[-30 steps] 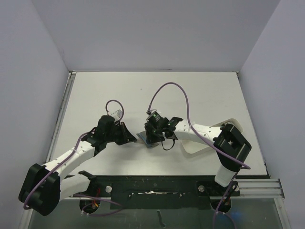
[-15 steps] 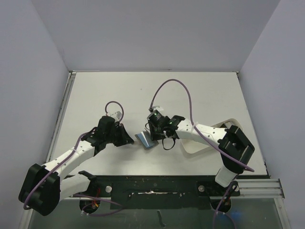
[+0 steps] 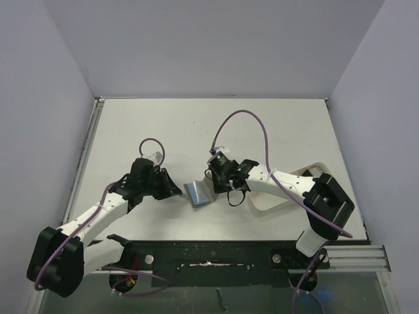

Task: Put the credit cards into the card holder
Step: Open the card holder at the center of the board, then turn over the card slot in the card holder.

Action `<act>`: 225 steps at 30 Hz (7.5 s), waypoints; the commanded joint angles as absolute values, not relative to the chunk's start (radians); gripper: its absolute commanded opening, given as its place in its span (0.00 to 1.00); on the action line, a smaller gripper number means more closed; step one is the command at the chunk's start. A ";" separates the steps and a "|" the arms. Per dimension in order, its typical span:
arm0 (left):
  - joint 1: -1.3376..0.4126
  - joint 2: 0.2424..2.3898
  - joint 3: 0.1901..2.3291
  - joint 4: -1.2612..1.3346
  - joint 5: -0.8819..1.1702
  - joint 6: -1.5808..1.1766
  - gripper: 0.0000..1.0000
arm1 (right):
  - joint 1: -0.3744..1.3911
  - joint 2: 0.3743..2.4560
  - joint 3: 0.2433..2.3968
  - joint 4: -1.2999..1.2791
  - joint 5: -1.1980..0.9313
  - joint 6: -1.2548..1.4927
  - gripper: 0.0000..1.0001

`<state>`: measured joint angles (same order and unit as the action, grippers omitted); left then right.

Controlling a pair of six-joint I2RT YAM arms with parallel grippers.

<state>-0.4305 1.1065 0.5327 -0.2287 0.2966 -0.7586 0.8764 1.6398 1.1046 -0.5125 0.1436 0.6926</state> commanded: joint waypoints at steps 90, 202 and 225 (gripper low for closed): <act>-0.385 1.300 0.278 0.605 0.548 -0.977 0.00 | 0.857 1.461 0.999 -0.421 0.043 0.766 0.43; -0.395 1.157 0.194 0.471 0.515 -0.988 0.00 | 1.088 1.736 1.142 -0.369 0.100 0.816 0.56; -0.396 1.173 0.207 0.444 0.500 -0.963 0.10 | 1.084 1.759 1.153 -0.443 0.177 0.813 0.54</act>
<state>-0.3912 1.1786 0.1856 0.4068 0.4942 -0.9806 1.0870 1.7630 1.1313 -0.4343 0.1356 0.8192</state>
